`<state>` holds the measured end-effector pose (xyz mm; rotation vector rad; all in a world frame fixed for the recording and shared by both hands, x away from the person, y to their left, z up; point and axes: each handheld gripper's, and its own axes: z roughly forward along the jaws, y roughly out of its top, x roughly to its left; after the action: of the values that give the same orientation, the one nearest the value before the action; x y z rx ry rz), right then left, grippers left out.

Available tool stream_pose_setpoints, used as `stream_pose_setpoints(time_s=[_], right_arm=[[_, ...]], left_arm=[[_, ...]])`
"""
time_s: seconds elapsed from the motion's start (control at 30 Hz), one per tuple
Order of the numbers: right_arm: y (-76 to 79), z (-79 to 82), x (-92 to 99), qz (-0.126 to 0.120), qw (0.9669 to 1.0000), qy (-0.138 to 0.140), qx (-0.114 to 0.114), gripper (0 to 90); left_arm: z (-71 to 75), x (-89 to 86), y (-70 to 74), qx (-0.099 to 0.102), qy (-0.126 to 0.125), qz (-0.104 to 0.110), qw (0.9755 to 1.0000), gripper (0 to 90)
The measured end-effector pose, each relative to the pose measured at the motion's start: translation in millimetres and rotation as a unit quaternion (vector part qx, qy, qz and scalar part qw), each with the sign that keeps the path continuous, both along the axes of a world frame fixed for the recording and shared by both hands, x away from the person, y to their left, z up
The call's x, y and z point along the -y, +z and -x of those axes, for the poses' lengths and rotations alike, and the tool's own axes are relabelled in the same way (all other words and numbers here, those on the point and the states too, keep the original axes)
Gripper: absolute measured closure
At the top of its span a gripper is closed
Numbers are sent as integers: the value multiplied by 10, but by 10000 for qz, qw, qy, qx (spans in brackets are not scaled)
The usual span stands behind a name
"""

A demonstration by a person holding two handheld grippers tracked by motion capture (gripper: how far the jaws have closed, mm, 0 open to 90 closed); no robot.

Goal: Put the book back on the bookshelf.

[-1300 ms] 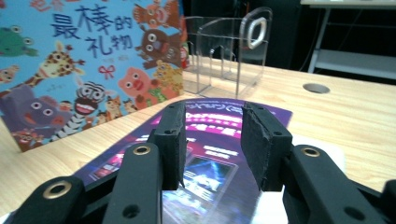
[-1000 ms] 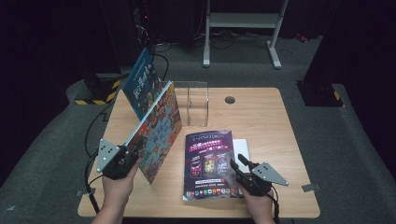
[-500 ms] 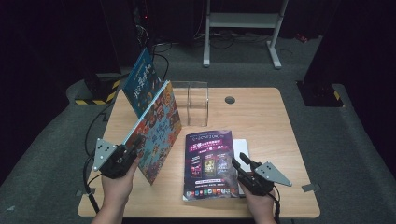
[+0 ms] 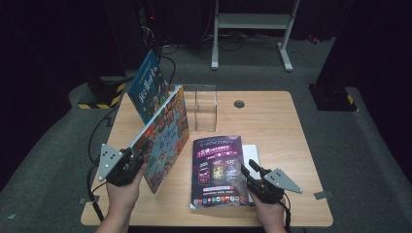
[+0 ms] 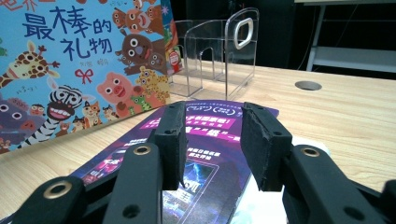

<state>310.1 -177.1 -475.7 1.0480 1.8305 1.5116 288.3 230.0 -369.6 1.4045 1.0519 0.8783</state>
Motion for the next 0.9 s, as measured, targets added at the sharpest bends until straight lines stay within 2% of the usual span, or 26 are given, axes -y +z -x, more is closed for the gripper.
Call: stream_pose_setpoints(time_s=[0.63, 0.9], right_arm=[[14, 6, 11, -5, 10000, -9, 39, 608], [21, 9, 12, -31, 10000, -25, 43, 610]], left_arm=[[106, -109, 120, 224, 306, -63, 9993, 807], [164, -165, 113, 298, 518, -42, 9982, 806]])
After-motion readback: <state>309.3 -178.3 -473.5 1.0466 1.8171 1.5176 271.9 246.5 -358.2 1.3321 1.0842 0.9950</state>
